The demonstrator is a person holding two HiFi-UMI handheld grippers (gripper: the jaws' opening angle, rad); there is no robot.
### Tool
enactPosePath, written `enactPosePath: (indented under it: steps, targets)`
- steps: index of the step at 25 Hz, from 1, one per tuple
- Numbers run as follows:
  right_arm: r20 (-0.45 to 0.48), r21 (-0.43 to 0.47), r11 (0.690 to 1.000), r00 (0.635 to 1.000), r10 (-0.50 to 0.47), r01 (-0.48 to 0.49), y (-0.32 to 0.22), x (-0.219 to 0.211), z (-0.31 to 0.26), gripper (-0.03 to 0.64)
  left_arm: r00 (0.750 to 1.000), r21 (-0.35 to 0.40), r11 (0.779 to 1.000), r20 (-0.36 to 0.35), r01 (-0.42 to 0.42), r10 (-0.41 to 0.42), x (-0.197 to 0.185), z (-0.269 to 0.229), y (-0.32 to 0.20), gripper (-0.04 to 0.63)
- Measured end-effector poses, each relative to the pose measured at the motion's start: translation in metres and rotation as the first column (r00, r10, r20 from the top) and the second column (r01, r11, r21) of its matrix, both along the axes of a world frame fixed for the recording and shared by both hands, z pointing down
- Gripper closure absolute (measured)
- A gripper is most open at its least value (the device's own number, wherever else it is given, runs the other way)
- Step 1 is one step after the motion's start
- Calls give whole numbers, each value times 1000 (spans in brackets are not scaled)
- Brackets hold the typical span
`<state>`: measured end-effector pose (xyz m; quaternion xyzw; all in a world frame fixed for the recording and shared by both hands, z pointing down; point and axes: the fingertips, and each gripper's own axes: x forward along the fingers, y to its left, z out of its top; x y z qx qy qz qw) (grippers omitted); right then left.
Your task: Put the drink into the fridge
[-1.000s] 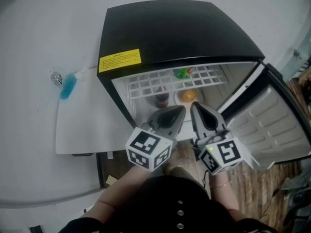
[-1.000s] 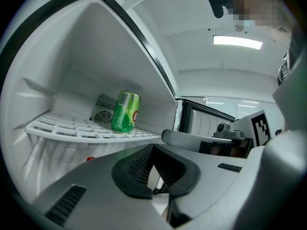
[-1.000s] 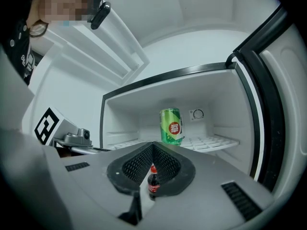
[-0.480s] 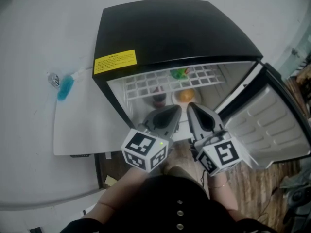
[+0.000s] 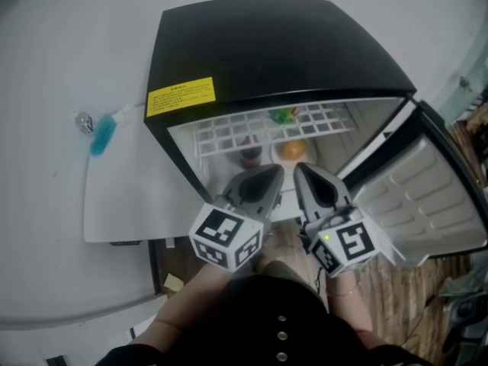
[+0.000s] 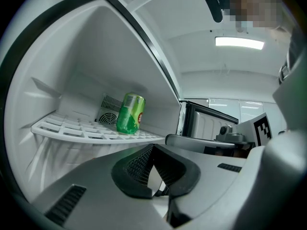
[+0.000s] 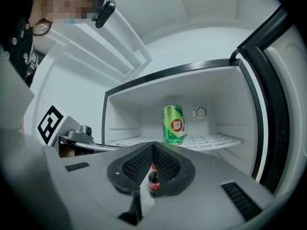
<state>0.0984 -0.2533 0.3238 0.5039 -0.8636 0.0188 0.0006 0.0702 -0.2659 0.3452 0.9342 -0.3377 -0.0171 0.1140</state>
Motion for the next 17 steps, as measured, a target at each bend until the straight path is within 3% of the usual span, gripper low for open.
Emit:
enactPosePath:
  steps: [17]
  targets:
    - [-49,-26,1000,999,-17,16,-4,-4,14,609,1000,-30,999,8,14,-13,-2,12,-5,589]
